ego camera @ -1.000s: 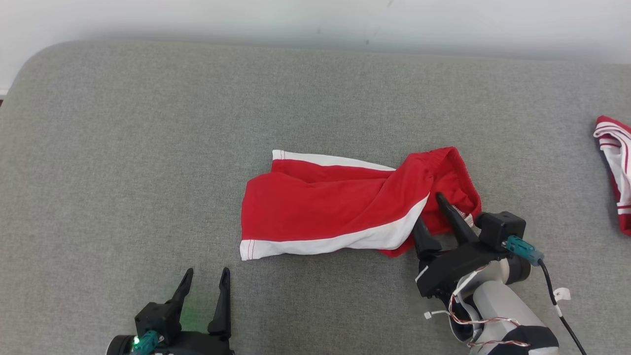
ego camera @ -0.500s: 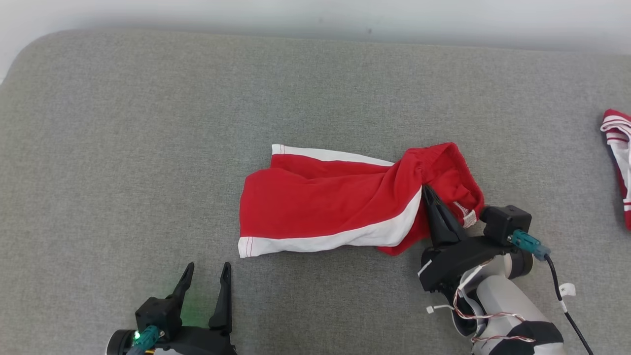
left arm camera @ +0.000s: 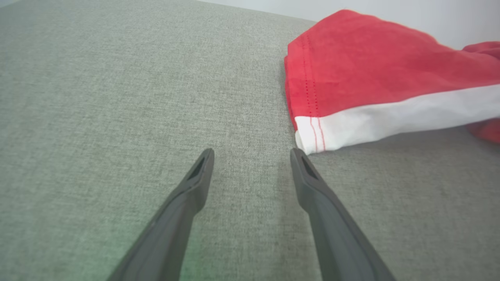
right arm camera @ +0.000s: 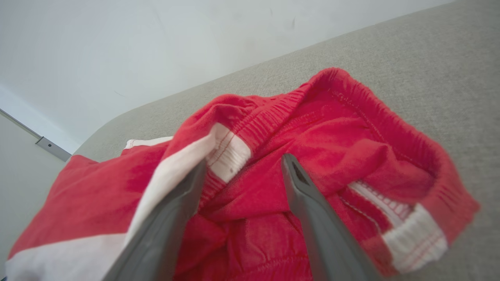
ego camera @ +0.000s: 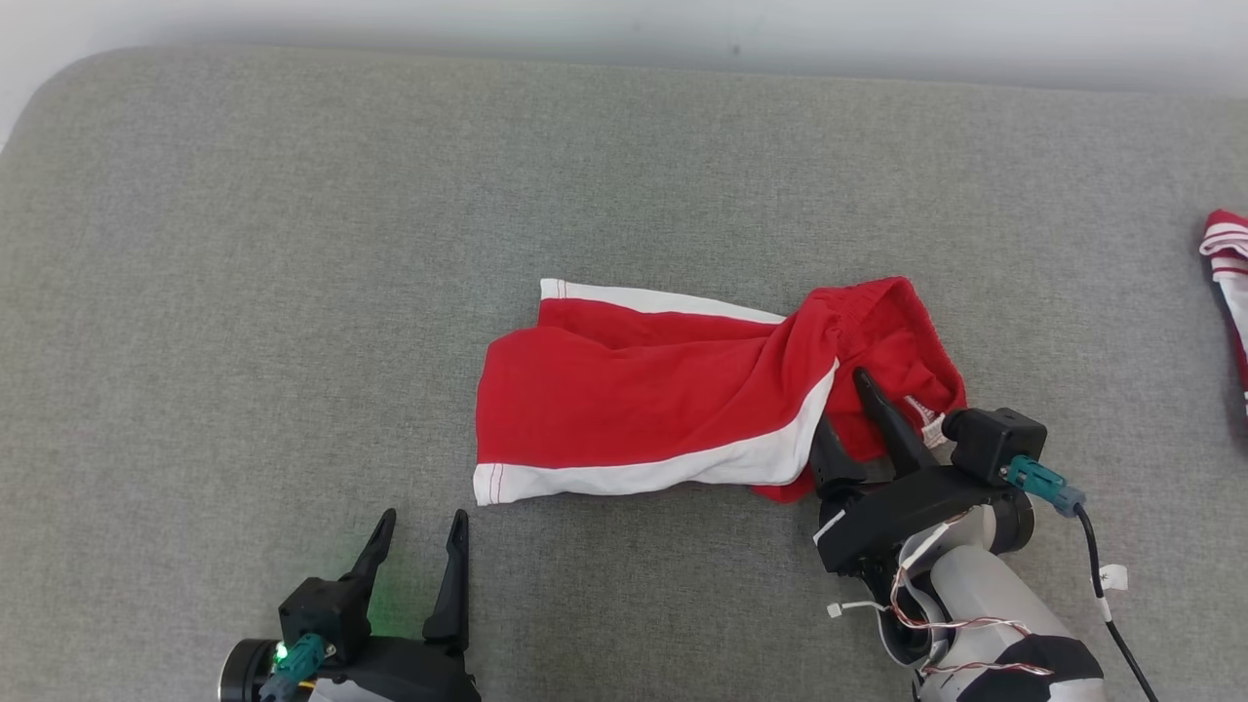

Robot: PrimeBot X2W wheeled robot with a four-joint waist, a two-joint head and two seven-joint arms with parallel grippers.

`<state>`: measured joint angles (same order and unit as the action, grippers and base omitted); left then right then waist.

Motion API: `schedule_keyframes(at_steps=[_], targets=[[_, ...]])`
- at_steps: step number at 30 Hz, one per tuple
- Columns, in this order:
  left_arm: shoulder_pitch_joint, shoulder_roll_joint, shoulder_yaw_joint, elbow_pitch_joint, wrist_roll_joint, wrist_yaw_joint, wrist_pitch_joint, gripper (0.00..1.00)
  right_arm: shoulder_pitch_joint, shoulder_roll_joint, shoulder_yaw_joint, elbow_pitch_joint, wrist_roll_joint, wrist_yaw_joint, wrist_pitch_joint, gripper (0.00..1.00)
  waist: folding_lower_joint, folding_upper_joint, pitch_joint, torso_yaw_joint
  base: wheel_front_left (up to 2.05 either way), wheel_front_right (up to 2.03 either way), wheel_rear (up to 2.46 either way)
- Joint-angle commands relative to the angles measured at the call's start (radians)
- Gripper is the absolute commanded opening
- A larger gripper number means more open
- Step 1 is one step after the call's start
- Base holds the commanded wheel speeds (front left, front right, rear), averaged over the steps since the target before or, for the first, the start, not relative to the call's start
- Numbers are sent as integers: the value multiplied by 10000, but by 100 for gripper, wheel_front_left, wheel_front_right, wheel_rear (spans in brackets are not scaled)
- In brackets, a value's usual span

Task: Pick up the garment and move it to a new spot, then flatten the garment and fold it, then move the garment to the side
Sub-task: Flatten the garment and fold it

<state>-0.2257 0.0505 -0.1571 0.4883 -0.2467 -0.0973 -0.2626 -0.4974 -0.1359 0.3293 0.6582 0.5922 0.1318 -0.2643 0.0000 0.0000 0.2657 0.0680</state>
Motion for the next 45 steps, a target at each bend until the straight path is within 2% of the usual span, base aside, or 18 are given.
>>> schedule_keyframes(at_steps=[1,6,7,10,13,15,16,27,39,40,41,42,43,45], targets=[[-21,1,-4,28,-43,-15,-27,100,-36,4,41,-12,177,-28,12,100,0,0,19,54,0,0,0],[31,1,40,59,17,20,-27,100,-114,-11,233,17,444,-28,13,100,0,0,73,120,0,0,0],[27,3,52,59,26,15,-27,100,-137,-4,301,9,508,-28,13,94,0,0,92,130,0,0,0],[-6,1,43,43,14,8,-27,100,-276,-23,428,11,592,-28,13,46,0,0,144,154,0,0,0],[-94,1,-15,33,-39,23,-27,100,-332,-40,521,-37,633,-28,13,28,0,0,192,183,0,0,0],[-126,1,-44,29,-72,39,-27,100,-360,-64,543,-53,637,-28,12,4,0,0,210,193,0,0,0],[-134,1,-57,24,-83,49,-27,100,-368,-76,561,-72,650,-28,12,0,0,0,217,194,0,0,0],[52,1,65,55,33,31,-27,100,179,-629,569,-762,1009,-28,12,0,0,0,-61,-217,0,0,0],[453,4,-5,119,-30,2,-27,100,987,-2337,1722,-1176,2318,-29,407,0,0,0,-920,-852,0,0,0],[508,2,19,134,-25,0,-27,100,1072,-2398,1812,-1177,2378,-29,419,3,0,0,-997,-878,0,0,0],[549,4,44,134,-27,8,-27,100,1113,-2453,1824,-1130,2359,-29,371,26,0,0,-1078,-899,0,0,0],[594,2,70,124,-30,21,-27,100,1136,-2458,1802,-1061,2336,-29,316,73,0,0,-1156,-916,0,0,0],[655,2,99,122,-25,39,-27,100,1167,-2447,1796,-973,2231,-29,256,100,0,0,-1233,-925,0,0,0],[818,2,179,109,16,70,-27,100,1200,-2353,1694,-776,1886,-29,126,100,0,0,-1399,-936,0,0,0]])
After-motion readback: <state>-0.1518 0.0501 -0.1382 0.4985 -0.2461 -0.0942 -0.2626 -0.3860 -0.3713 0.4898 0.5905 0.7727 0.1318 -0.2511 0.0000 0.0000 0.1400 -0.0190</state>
